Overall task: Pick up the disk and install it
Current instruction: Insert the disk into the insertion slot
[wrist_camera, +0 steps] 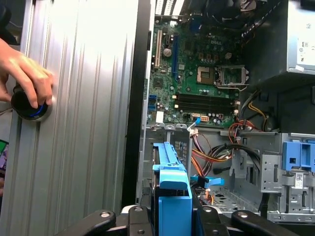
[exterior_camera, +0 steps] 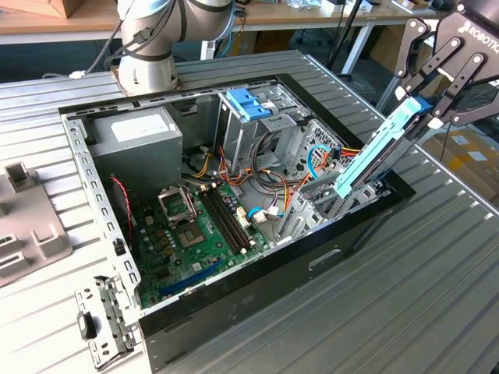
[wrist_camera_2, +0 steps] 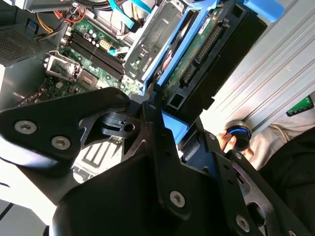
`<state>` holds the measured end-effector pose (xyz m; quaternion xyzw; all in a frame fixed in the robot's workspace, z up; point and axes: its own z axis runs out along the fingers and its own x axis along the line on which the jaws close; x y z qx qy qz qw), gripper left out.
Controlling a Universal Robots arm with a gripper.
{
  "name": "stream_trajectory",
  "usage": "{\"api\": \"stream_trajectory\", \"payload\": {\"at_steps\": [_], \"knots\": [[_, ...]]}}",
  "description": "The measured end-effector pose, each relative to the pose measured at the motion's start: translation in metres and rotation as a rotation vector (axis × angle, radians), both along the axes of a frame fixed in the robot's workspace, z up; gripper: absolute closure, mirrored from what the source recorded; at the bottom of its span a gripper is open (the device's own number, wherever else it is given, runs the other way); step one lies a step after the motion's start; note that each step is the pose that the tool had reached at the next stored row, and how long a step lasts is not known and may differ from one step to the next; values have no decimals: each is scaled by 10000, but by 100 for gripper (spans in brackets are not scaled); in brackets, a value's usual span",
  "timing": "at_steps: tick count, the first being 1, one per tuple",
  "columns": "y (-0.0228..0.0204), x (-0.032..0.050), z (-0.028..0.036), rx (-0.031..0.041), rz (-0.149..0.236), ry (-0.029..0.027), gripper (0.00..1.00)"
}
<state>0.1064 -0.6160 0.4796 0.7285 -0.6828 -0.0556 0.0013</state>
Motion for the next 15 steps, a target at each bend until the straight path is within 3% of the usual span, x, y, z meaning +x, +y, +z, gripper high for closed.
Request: {"api": "stream_trajectory", "payload": {"at_steps": [15], "knots": [[0,-78,-7,1,1,0,63]]}}
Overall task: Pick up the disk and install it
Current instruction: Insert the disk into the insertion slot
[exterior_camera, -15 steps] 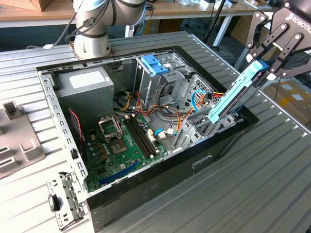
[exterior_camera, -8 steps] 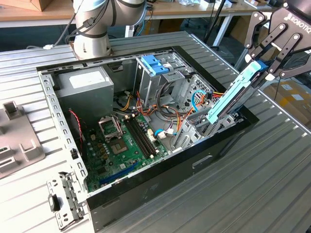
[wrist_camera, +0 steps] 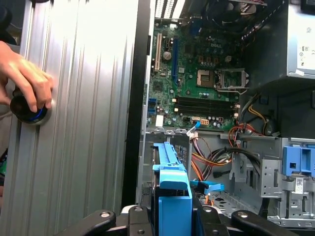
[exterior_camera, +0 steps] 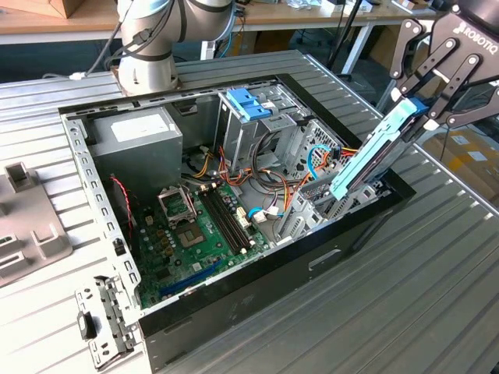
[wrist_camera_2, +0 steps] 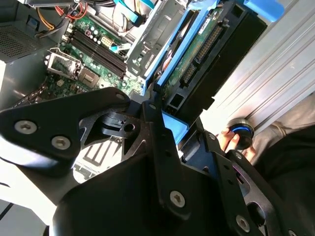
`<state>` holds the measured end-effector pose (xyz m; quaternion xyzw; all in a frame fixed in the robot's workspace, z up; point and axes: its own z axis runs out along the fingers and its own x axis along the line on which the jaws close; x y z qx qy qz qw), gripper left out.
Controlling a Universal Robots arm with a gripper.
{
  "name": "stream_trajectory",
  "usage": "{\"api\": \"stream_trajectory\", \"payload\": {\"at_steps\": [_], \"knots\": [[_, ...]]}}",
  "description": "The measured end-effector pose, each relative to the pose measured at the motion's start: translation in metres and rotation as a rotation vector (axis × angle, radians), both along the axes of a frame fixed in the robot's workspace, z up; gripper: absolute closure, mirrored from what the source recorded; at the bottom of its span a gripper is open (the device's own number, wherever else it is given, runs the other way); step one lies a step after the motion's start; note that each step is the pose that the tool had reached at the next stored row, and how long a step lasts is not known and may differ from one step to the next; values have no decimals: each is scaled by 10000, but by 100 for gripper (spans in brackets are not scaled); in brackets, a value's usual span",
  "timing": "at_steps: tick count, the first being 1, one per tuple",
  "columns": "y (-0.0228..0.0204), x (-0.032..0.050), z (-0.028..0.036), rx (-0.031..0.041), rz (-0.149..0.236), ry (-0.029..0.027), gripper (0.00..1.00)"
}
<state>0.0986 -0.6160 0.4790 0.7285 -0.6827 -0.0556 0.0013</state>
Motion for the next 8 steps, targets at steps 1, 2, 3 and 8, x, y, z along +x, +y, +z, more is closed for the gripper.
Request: {"api": "stream_trajectory", "payload": {"at_steps": [1,2,3,8], "knots": [[0,-5,0,-1,-1,0,63],[0,-10,-1,0,-1,0,63],[0,-18,-2,-1,-1,1,63],[1,-32,-7,1,-1,1,63]]}}
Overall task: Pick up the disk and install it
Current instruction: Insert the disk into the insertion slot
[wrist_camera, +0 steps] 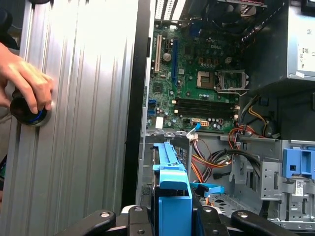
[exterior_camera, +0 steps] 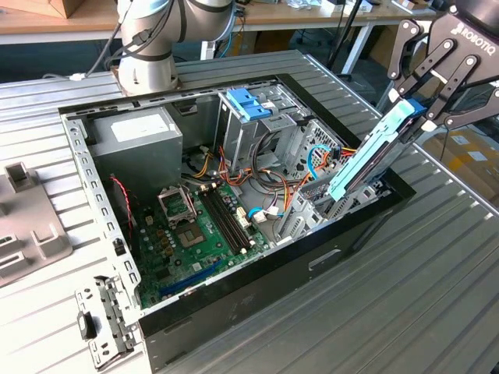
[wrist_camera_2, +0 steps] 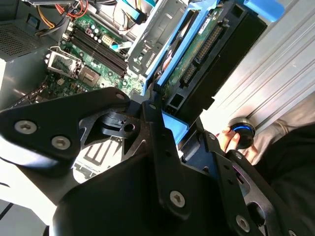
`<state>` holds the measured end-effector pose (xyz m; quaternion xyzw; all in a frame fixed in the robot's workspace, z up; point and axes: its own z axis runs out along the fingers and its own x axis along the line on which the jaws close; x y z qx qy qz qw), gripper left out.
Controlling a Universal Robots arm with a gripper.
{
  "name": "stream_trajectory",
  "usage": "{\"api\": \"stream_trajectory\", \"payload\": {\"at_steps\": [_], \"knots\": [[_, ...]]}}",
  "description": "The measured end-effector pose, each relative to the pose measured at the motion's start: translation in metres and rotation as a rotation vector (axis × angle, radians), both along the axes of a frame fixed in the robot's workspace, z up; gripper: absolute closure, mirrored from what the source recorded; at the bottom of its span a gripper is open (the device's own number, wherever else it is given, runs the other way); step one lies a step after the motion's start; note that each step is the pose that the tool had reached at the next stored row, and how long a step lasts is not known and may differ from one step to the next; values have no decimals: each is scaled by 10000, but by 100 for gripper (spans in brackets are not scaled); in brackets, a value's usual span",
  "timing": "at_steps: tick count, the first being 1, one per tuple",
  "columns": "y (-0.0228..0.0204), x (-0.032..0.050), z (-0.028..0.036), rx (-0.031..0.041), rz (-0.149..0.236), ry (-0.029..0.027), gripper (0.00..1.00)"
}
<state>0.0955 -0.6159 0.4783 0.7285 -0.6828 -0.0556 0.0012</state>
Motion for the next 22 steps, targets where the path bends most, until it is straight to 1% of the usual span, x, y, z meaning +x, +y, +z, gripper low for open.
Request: {"api": "stream_trajectory", "payload": {"at_steps": [2,4,7,8,12,22], "knots": [[10,-2,-3,-4,0,0,63],[57,-5,-12,-2,1,0,63],[99,-20,-14,-3,-2,0,63],[106,-27,-16,-1,-2,0,63],[123,-86,-24,-1,-4,0,63],[158,-147,-43,-2,-5,0,63]]}}
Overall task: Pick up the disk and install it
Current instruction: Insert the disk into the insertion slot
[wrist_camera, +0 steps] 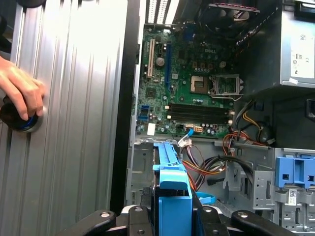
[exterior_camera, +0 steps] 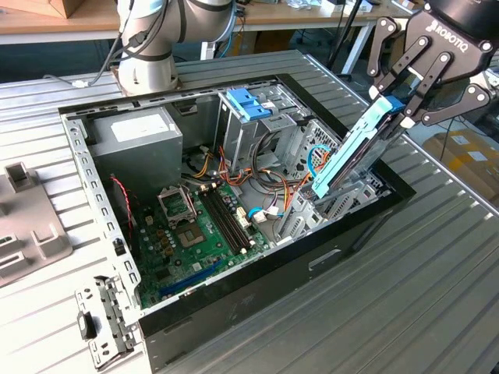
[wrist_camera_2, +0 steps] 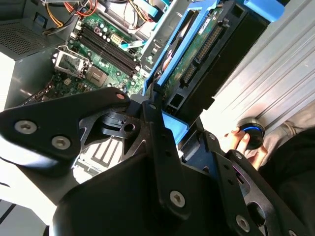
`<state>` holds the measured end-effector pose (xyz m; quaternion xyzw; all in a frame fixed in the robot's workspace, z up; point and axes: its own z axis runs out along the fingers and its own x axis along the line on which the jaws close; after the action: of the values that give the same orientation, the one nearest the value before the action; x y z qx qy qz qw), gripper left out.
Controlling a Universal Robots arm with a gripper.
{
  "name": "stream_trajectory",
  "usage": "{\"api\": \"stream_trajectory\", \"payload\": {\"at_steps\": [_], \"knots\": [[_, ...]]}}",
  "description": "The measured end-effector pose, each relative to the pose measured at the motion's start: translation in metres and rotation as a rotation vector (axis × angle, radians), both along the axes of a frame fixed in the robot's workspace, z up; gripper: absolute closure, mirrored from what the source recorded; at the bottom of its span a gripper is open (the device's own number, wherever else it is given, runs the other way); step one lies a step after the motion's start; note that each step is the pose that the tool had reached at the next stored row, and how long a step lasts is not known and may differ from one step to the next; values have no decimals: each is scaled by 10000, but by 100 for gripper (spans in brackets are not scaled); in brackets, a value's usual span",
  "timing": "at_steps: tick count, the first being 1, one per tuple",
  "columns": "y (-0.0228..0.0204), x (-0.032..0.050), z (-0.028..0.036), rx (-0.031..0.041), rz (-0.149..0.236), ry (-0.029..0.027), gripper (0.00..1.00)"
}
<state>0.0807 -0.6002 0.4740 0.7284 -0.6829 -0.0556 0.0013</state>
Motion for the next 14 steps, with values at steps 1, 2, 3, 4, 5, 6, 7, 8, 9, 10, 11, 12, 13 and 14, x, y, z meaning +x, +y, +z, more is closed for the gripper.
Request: {"api": "stream_trajectory", "payload": {"at_steps": [1,2,3,4,5,6,7,8,9,10,11,12,13,14], "knots": [[4,-6,-2,0,1,0,63],[9,-13,-6,0,0,0,63],[15,-17,-9,0,1,0,63],[20,-20,-12,0,1,0,63],[24,-24,-15,1,1,0,63],[27,-27,-17,0,0,0,63],[32,-32,-21,1,0,0,63],[40,-38,-27,1,1,0,63],[47,-43,-32,1,1,0,63],[54,-47,-37,0,0,0,63],[59,-49,-41,-1,1,0,63],[62,-52,-44,1,0,0,63],[67,-55,-48,1,0,0,63],[70,-58,-51,0,1,0,63]]}}
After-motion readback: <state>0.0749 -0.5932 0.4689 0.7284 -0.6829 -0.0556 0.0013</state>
